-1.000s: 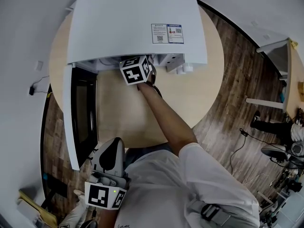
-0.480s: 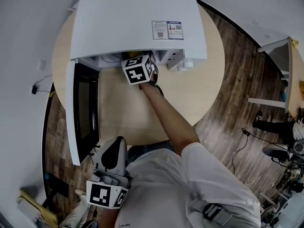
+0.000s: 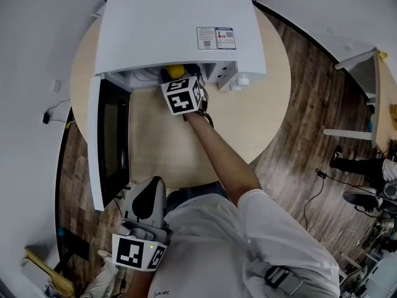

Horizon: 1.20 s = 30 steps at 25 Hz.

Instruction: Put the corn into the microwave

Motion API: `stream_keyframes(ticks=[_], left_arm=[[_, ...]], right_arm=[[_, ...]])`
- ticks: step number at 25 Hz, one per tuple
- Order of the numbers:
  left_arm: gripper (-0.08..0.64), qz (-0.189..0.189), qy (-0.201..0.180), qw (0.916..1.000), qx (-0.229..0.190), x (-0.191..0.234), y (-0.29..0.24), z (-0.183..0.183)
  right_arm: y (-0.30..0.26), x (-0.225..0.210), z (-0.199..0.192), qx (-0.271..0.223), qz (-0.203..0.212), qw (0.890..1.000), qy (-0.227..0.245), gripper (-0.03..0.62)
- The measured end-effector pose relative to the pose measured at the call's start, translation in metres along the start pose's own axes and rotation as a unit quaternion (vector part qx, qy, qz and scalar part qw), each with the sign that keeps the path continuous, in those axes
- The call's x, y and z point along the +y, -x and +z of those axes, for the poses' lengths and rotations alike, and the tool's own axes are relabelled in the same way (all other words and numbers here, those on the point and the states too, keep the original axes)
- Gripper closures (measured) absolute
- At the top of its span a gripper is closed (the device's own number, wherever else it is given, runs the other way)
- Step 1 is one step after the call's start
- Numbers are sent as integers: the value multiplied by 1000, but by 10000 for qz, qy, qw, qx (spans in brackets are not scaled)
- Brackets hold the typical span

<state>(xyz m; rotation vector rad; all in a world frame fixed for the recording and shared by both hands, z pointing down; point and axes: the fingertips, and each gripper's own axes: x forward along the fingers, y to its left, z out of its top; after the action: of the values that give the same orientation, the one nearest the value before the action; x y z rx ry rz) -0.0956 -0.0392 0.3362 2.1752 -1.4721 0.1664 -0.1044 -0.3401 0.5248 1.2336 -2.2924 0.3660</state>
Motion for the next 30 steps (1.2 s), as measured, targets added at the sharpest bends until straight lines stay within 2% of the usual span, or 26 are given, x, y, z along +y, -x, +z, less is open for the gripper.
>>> stream_keyframes(ticks=[24, 26, 30], left_arm=[[571, 31, -200, 9996, -205, -4, 21, -3], [571, 79, -295, 9993, -200, -3, 23, -3], [571, 184, -373, 9989, -204, 0, 27, -4]], right_arm=[[65, 2, 3, -259, -74, 9996, 101, 403], [72, 1, 4, -311, -107, 9994, 124, 435], [85, 1, 3, -339, -105, 9993, 124, 445]])
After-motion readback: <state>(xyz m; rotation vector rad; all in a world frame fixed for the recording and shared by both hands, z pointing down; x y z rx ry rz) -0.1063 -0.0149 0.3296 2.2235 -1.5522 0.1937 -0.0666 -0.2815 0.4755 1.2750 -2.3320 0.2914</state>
